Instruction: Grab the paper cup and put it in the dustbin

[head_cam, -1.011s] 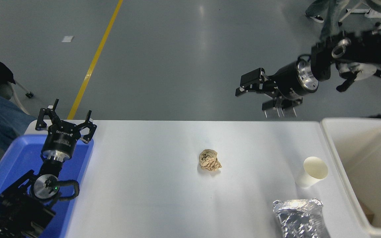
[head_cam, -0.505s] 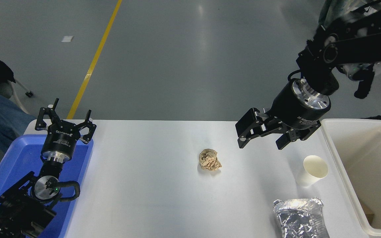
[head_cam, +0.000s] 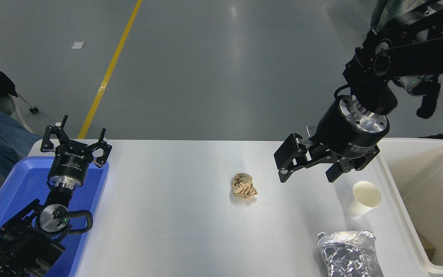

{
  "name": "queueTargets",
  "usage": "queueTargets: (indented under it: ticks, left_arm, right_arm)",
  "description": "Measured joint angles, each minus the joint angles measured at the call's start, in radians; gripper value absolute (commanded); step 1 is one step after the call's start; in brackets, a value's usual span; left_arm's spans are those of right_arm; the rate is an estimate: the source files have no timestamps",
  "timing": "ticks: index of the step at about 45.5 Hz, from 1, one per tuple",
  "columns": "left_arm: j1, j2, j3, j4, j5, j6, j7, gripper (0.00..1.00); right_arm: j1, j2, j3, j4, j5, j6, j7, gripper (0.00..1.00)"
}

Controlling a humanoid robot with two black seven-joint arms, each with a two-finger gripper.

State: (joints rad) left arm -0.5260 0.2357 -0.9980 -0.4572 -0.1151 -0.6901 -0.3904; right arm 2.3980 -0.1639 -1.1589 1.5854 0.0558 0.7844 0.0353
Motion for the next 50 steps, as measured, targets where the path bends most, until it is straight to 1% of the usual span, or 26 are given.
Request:
queueTargets:
  ticks: [6,16,25,34,41,50]
  left_arm:
    - [0.0,0.0,0.0,0.0,-0.001,0.0,-0.001,1.0]
    - [0.001,0.001,-0.001,0.0,-0.001,0.0,-0.002,1.0]
    - [0.001,0.0,-0.001,0.0,-0.002,0.0,-0.002,1.0]
    - [0.0,0.0,-0.001,0.0,-0.001,0.0,-0.002,1.0]
    - [0.0,0.0,-0.001,-0.001,-0.001,0.0,-0.002,1.0]
    - [0.0,0.001,-0.001,0.0,-0.001,0.0,-0.002,1.0]
  right_arm:
    - [-0.063,-0.002,-0.004,-0.049,-0.057,-0.001,0.0,1.0]
    - [-0.215,-0.055,-0.022,-0.154,-0.252,-0.063,0.0,1.0]
    - [-0.393,-0.151,-0.035,-0.29,-0.401,-0.112,0.003,1.0]
    - [-0.574,-0.257,-0.035,-0.408,-0.54,-0.219,0.009,1.0]
    - [-0.734,-0.311,-0.007,-0.495,-0.596,-0.308,0.01,1.0]
    - [-0.892,-0.342,0.069,-0.575,-0.627,-0.393,0.01,0.99]
